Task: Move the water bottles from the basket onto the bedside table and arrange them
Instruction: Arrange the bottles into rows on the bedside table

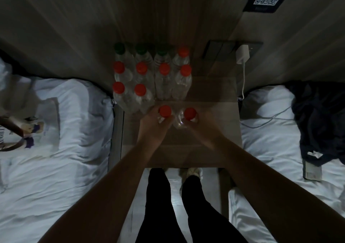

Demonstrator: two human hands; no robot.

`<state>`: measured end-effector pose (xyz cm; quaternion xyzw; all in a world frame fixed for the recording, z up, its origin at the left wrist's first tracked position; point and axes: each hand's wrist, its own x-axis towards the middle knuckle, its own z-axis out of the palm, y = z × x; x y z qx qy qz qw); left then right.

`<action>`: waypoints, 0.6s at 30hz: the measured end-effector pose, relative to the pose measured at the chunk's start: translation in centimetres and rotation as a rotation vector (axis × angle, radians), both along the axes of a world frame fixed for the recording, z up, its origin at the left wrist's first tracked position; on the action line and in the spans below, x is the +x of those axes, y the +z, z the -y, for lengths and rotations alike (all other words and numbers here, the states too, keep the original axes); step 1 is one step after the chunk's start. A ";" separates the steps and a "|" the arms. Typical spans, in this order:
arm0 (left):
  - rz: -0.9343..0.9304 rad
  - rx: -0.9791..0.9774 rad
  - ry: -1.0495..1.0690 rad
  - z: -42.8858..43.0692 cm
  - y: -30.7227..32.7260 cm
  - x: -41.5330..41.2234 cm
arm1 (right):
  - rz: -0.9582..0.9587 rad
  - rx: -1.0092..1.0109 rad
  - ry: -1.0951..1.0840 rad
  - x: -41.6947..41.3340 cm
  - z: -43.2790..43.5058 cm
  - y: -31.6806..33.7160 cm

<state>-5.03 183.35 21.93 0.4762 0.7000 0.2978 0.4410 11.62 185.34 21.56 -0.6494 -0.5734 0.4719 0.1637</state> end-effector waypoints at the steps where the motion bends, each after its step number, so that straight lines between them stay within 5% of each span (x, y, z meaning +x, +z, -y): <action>1: 0.002 0.022 0.021 -0.7 -0.2 0.0 | 0.009 0.012 -0.016 -0.1 -0.8 -0.4; 10: -0.033 0.111 0.047 -2.2 -2.5 0.0 | -0.116 0.058 -0.021 0.2 -2.3 -1.2; 18: -0.002 0.004 0.076 -1.0 -6.9 -0.6 | -0.132 -0.024 -0.076 0.6 -1.8 -6.4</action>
